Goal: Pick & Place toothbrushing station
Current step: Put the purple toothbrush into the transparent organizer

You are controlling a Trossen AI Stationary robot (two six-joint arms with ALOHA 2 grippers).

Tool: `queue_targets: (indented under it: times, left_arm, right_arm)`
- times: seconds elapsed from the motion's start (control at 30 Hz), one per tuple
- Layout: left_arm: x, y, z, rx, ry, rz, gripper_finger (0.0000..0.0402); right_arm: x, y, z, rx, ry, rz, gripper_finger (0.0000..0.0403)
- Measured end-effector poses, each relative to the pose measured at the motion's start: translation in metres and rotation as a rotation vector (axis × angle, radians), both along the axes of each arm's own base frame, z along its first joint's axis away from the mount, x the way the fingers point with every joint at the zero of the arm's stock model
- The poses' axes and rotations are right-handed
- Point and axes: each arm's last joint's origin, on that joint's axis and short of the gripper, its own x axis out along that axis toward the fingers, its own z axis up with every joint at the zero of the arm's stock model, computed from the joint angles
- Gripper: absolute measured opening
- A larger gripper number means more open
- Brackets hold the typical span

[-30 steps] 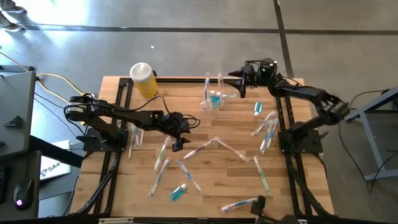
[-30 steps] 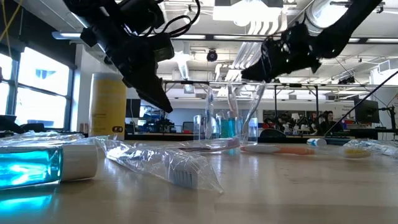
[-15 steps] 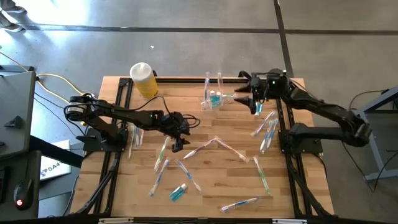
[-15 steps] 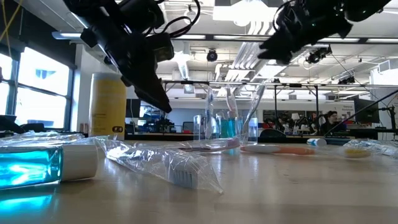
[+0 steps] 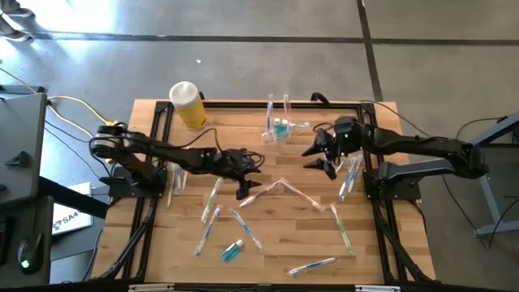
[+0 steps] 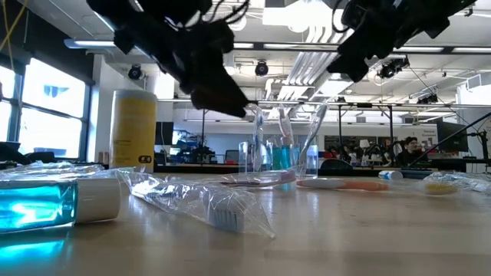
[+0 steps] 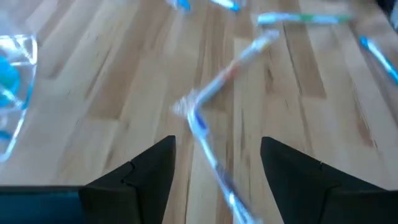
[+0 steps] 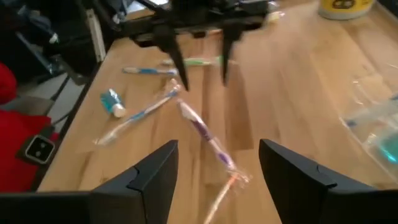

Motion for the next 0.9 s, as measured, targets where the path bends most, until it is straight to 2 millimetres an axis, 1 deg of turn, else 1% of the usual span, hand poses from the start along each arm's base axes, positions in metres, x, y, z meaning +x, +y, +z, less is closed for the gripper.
queue_targets:
  times: [0.13, 0.27, 0.33, 0.43, 0.53, 0.6, 0.67, 0.77, 0.9]
  left_arm:
    - [0.018, 0.0, -0.021, -0.008, 0.072, 0.003, 0.0228]
    - [0.037, 0.0, -0.032, -0.009, 0.123, 0.001, 0.0228]
    - [0.041, 0.0, -0.039, -0.011, 0.18, 0.004, 0.0228]
    - [0.049, -0.003, -0.047, -0.029, 0.219, 0.007, 0.0228]
    - [0.059, -0.006, -0.055, -0.032, 0.225, -0.003, 0.0228]
    - [0.059, -0.006, -0.062, -0.034, 0.269, 0.015, 0.0228]
    - [0.064, -0.006, -0.068, -0.028, 0.278, 0.035, 0.0228]
    - [0.064, -0.005, -0.076, -0.019, 0.309, 0.058, 0.0228]
    - [0.063, -0.005, -0.078, 0.01, 0.327, 0.064, 0.0227]
  right_arm:
    - [0.005, 0.015, 0.001, -0.01, -0.011, 0.021, 0.0215]
    - [0.008, 0.028, 0.003, -0.005, -0.021, 0.017, 0.0215]
    - [0.009, 0.035, 0.003, -0.004, -0.019, 0.023, 0.0215]
    - [0.01, 0.045, 0.003, 0.0, -0.017, 0.027, 0.0215]
    - [0.01, 0.054, 0.004, -0.017, -0.025, 0.018, 0.0215]
    - [0.011, 0.06, 0.005, -0.032, -0.038, 0.014, 0.0215]
    - [0.011, 0.066, 0.007, -0.05, -0.054, 0.009, 0.0215]
    - [0.011, 0.074, 0.007, -0.068, -0.064, 0.022, 0.0215]
    - [0.01, 0.083, 0.008, -0.104, -0.083, 0.065, 0.0215]
